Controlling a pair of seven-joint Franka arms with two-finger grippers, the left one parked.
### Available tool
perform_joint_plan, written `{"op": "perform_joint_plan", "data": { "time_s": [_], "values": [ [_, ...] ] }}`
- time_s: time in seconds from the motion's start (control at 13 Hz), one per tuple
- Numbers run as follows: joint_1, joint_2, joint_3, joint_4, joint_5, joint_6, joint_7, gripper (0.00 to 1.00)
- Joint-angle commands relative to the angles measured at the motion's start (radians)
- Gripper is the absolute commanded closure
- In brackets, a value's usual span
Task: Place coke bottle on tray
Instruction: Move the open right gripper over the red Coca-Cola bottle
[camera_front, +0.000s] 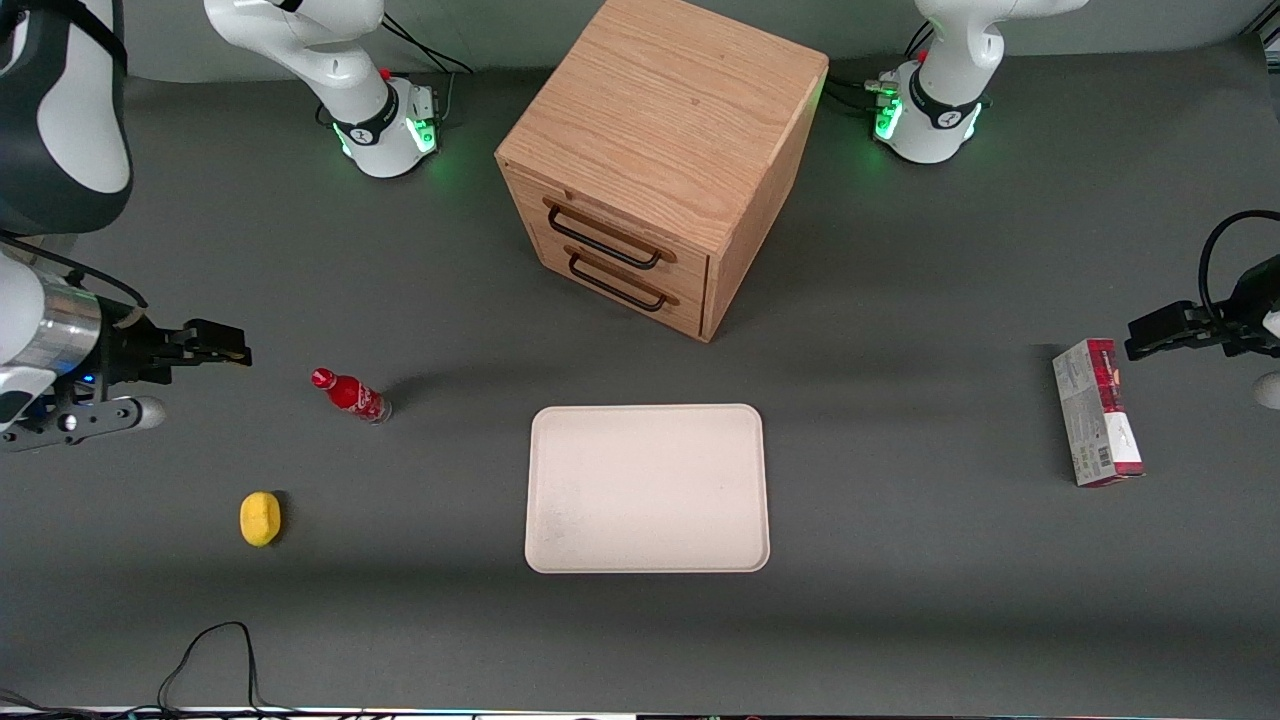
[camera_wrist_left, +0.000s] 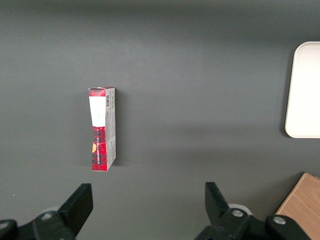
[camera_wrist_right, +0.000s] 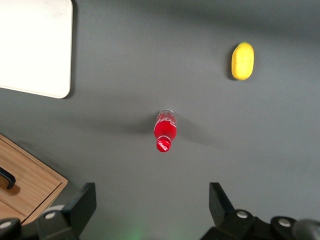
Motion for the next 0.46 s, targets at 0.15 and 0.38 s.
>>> {"op": "perform_joint_plan", "data": {
  "time_s": [0.15,0.38],
  "values": [
    [0.001,-0.272,-0.003,-0.572,0.015,0.385,-0.004,0.00],
    [0.004,-0.300,-0.005,-0.777,0.014,0.606,-0.020,0.00]
  ]
}}
